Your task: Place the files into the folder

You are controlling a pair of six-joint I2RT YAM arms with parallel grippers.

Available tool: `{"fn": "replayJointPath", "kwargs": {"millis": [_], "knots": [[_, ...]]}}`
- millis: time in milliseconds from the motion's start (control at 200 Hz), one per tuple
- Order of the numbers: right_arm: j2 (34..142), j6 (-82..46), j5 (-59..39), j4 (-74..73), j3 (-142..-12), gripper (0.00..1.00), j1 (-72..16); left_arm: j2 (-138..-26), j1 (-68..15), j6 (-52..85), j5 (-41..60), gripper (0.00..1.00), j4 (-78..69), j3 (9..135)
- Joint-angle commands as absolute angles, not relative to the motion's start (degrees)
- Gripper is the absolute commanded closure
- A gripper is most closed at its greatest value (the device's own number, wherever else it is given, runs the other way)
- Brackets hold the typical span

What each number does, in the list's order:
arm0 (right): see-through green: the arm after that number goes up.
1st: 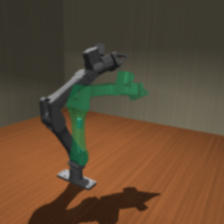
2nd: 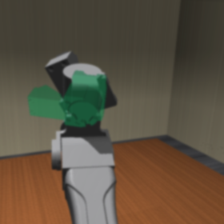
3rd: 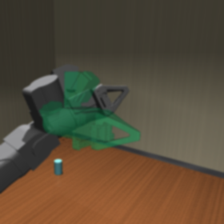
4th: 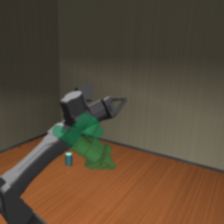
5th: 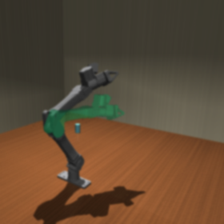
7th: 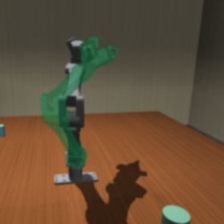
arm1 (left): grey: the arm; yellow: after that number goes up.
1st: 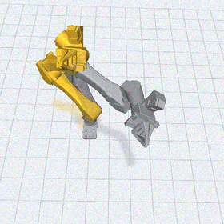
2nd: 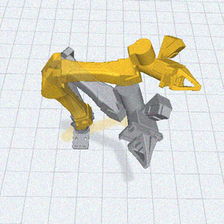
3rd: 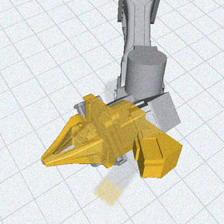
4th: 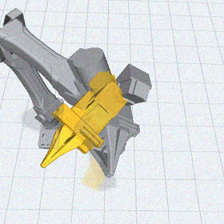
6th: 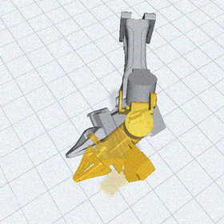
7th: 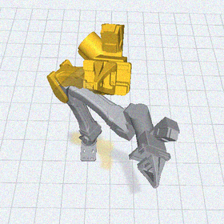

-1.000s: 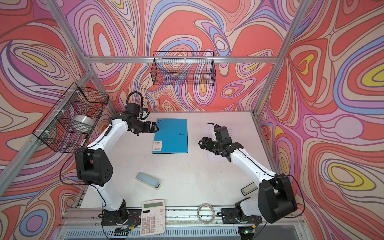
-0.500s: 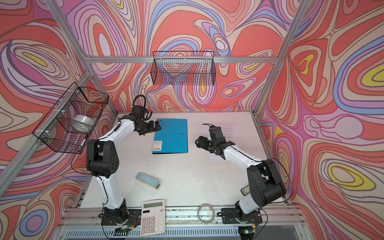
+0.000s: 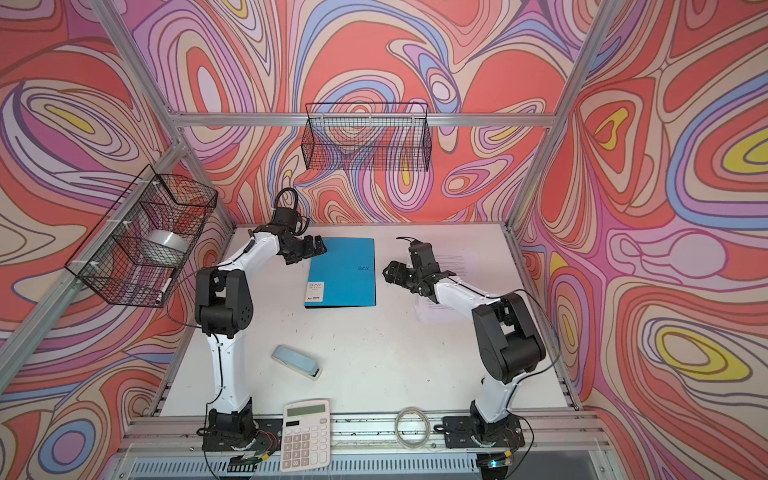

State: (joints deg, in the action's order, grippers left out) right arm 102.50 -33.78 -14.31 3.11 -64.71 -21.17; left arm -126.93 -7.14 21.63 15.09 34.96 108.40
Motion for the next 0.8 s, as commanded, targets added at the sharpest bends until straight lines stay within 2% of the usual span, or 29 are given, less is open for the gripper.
{"fn": "replayJointPath", "kwargs": {"millis": [0, 396, 536, 796], "knots": [[106.95, -32.24, -13.95, 1.54, -68.55, 0.16, -21.62, -129.8, -6.94, 21.74, 17.6, 0.0, 38.3, 110.66], [116.42, -32.56, -16.77, -0.25, -76.67, 0.17, -21.58, -133.49, -6.94, 18.35, 17.57, 0.0, 40.13, 115.49], [117.42, -32.73, -17.35, -0.84, -77.25, 0.18, -21.57, -136.41, -6.94, 17.24, 21.53, 0.0, 43.57, 119.33], [118.41, -32.0, -17.16, 0.57, -78.5, 0.17, -21.6, -137.75, -7.2, 17.64, 23.14, 0.0, 43.43, 119.53]]}}
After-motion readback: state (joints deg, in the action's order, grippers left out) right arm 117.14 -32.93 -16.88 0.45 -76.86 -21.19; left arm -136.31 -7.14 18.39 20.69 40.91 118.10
